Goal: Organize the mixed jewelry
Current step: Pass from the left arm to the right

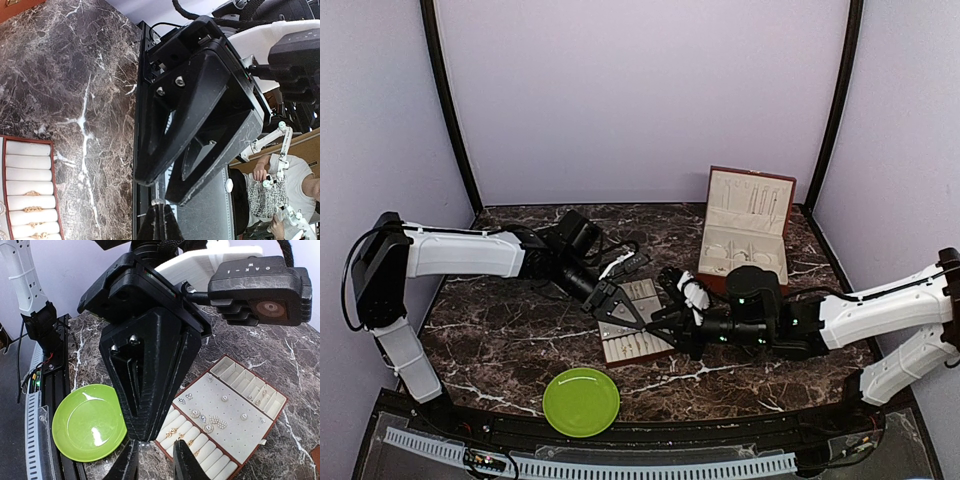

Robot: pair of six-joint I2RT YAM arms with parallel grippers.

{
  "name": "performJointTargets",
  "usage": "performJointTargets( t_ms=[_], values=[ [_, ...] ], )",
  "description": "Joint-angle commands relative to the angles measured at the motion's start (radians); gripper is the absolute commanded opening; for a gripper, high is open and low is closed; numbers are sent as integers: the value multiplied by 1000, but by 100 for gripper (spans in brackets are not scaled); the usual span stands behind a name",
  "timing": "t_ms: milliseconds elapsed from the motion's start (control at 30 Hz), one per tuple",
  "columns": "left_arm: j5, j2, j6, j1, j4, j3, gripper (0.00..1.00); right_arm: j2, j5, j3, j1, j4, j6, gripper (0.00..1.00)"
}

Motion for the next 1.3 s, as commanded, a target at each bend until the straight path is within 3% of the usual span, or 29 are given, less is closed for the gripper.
performJointTargets(
  t_ms=[0,1000,1267],
  values=[
    [34,-35,24,-6,-30,26,0,-6,-13,1,8,13,1,24],
    [41,-38,23,-6,-32,26,0,37,-46,44,8,9,-16,17],
    [38,-40,21,-6,-30,26,0,48,-50,49,7,7,-16,8]
  ],
)
